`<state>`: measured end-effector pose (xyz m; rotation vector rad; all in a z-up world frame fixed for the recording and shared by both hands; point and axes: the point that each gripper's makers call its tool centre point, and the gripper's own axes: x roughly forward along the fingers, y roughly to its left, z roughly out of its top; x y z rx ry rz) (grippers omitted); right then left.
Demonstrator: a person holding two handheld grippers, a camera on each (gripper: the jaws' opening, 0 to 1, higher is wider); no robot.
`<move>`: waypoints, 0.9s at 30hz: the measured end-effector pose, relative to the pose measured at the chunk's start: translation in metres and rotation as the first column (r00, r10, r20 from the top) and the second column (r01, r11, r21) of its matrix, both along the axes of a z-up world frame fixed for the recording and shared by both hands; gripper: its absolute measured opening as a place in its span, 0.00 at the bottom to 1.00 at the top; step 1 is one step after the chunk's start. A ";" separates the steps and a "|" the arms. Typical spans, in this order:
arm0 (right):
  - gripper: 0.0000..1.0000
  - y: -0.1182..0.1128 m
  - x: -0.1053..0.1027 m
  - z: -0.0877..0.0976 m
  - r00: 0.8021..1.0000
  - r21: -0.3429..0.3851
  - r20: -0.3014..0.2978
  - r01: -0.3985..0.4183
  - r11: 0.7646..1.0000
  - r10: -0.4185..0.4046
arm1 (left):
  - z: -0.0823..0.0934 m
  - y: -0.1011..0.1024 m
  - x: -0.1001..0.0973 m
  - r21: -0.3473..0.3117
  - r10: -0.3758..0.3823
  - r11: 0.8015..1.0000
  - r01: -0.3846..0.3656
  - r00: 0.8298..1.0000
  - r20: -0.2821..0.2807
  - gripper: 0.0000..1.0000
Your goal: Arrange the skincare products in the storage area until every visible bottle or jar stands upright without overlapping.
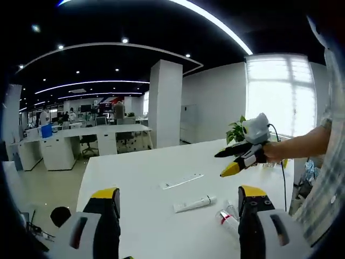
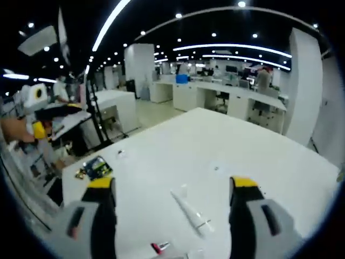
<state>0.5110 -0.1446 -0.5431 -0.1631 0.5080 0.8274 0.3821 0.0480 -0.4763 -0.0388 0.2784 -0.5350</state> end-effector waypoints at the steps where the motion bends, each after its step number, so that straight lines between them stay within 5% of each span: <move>1: 0.85 0.000 0.004 -0.006 1.000 -0.014 -0.007 -0.006 1.000 0.006 | 0.000 0.001 -0.001 0.002 0.002 1.000 -0.002 1.000 -0.002 0.94; 12: 0.87 0.002 0.036 -0.080 0.987 -0.172 -0.158 -0.069 0.983 0.041 | 0.001 0.017 -0.014 0.008 0.061 0.998 -0.061 0.998 -0.006 0.92; 27: 0.78 0.014 0.050 -0.138 0.966 -0.285 -0.245 -0.158 0.945 0.088 | -0.006 0.038 -0.033 0.028 0.154 0.988 -0.153 0.987 -0.045 0.93</move>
